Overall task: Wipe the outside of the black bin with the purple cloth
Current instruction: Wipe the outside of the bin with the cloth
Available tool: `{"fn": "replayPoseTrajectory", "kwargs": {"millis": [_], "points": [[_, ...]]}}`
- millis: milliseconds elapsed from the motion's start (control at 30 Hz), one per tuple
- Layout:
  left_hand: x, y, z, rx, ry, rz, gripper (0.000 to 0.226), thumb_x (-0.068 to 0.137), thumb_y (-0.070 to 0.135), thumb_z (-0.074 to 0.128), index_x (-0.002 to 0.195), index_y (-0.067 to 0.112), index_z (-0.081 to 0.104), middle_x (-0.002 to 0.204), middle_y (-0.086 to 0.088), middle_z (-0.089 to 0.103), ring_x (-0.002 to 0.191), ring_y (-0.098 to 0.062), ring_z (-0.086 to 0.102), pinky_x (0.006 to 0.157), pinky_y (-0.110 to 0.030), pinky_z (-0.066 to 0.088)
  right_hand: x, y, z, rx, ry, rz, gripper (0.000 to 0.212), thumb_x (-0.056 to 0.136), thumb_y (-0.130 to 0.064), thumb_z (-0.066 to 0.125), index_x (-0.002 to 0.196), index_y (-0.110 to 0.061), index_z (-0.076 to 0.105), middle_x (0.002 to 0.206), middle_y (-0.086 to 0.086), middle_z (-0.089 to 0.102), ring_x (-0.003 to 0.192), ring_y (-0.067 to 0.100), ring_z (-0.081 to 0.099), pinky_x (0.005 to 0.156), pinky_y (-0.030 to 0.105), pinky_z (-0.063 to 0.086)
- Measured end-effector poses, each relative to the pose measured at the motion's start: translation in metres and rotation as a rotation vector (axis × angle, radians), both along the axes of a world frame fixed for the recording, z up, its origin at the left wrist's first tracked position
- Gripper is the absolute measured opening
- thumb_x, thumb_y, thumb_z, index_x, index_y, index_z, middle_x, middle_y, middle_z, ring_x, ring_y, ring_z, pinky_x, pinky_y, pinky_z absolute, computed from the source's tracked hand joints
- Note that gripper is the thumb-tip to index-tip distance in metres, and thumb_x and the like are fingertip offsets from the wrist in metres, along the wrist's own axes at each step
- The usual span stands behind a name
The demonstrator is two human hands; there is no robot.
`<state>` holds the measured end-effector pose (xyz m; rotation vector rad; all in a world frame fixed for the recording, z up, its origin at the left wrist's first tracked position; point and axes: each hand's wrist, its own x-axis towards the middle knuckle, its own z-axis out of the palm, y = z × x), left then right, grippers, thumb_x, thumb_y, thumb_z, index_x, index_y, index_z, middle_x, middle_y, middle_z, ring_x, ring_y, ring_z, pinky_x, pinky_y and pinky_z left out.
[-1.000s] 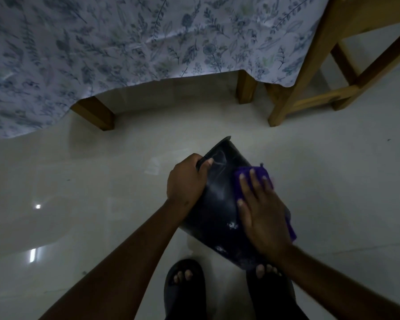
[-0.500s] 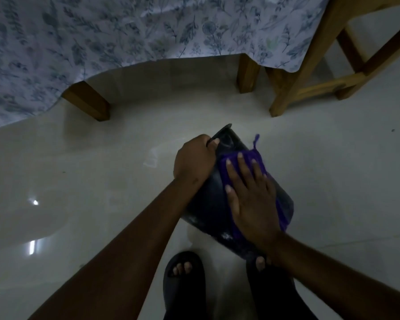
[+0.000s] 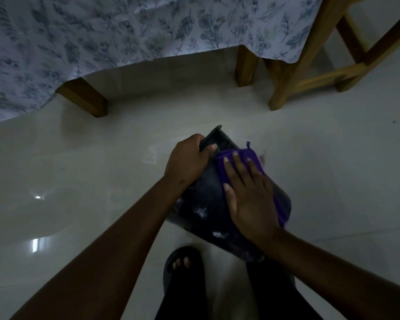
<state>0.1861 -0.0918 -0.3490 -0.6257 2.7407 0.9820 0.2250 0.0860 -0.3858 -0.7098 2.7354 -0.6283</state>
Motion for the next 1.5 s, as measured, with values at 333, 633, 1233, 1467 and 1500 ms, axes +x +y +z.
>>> {"fn": "replayPoseTrajectory", "kwargs": {"millis": [333, 633, 1233, 1467, 1500], "points": [[0.003, -0.005, -0.005, 0.032, -0.046, 0.15, 0.026, 0.092, 0.034, 0.054, 0.091, 0.011, 0.064, 0.081, -0.002, 0.063, 0.074, -0.02, 0.058, 0.06, -0.027, 0.037, 0.005, 0.005, 0.0, 0.035, 0.017, 0.114, 0.055, 0.099, -0.039, 0.023, 0.152, -0.022, 0.026, 0.158, 0.003, 0.032, 0.146, 0.029, 0.027, 0.114, 0.049, 0.028], [0.034, -0.01, 0.023, 0.27, -0.145, -0.032, 0.022, 0.092, 0.035, 0.058, 0.11, 0.022, 0.053, 0.092, 0.012, 0.06, 0.082, -0.008, 0.059, 0.065, -0.012, 0.044, -0.078, 0.0, -0.013, -0.175, -0.174, -0.033, 0.051, 0.101, -0.029, 0.027, 0.151, -0.02, 0.031, 0.156, 0.001, 0.037, 0.142, 0.018, 0.036, 0.117, 0.038, 0.03], [-0.01, 0.003, -0.004, -0.007, -0.009, 0.024, 0.031, 0.097, 0.041, 0.046, 0.1, 0.012, 0.056, 0.092, -0.006, 0.065, 0.081, -0.025, 0.061, 0.067, -0.031, 0.044, -0.028, 0.017, -0.006, 0.021, -0.017, -0.173, 0.056, 0.099, -0.035, 0.024, 0.152, -0.017, 0.024, 0.159, 0.007, 0.029, 0.145, 0.029, 0.028, 0.116, 0.048, 0.03], [-0.012, 0.004, -0.004, 0.0, 0.019, 0.0, 0.031, 0.098, 0.037, 0.043, 0.103, 0.01, 0.056, 0.091, -0.004, 0.062, 0.079, -0.021, 0.057, 0.068, -0.029, 0.039, -0.038, -0.008, -0.005, 0.031, 0.081, -0.004, 0.057, 0.1, -0.036, 0.021, 0.153, -0.015, 0.024, 0.16, 0.009, 0.027, 0.148, 0.028, 0.023, 0.119, 0.048, 0.024], [-0.012, 0.004, -0.003, 0.001, 0.017, 0.001, 0.031, 0.098, 0.037, 0.043, 0.102, 0.01, 0.057, 0.091, -0.004, 0.062, 0.079, -0.021, 0.057, 0.068, -0.029, 0.039, -0.053, -0.006, -0.006, -0.026, 0.024, -0.08, 0.058, 0.1, -0.036, 0.02, 0.151, -0.012, 0.027, 0.158, 0.011, 0.031, 0.146, 0.027, 0.028, 0.119, 0.045, 0.025]]}}
